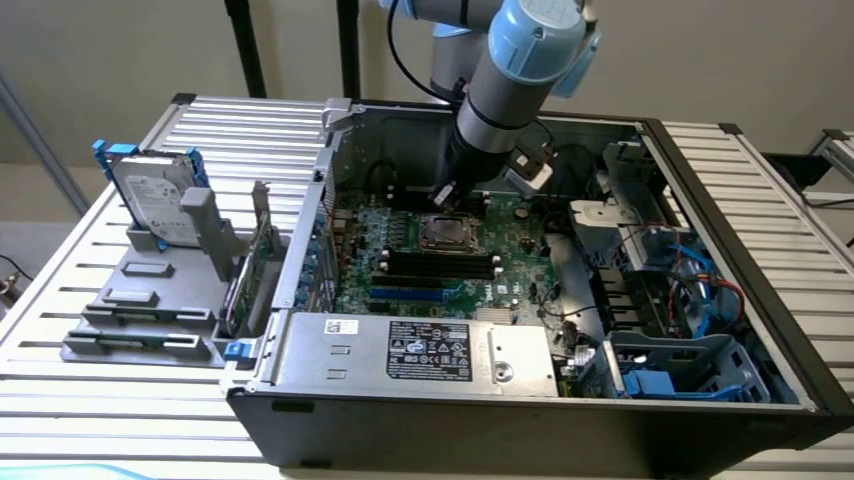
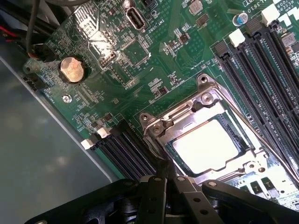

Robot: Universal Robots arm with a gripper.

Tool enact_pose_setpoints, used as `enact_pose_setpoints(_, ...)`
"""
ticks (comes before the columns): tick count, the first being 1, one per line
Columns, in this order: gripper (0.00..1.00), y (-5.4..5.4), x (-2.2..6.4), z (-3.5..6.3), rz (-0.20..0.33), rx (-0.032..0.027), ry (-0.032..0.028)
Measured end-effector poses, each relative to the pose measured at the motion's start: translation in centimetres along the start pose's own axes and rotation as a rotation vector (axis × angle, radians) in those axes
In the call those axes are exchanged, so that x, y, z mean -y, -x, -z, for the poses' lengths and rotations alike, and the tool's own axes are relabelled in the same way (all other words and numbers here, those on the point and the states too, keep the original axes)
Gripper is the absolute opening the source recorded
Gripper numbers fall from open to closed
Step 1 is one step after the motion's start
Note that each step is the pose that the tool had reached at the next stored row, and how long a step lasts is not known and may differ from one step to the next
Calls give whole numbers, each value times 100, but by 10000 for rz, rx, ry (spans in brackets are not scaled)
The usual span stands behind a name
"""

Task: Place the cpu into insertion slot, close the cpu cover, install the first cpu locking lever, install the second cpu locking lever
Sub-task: 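Install the first cpu locking lever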

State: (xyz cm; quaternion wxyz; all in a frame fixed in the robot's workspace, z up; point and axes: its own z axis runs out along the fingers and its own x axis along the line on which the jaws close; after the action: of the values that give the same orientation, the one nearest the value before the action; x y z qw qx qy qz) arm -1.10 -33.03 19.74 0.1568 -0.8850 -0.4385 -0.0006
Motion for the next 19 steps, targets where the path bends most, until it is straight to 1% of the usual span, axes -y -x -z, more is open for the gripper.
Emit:
enact_pose_setpoints(5, 11, 12, 26, 15, 13, -8, -10)
enact_pose_setpoints(9, 11, 36, 68, 8, 13, -10, -14)
enact_pose_setpoints(14, 11, 5, 94, -6, 14, -16, -16)
enact_pose_setpoints(19, 11, 1, 98, -7, 14, -15, -15)
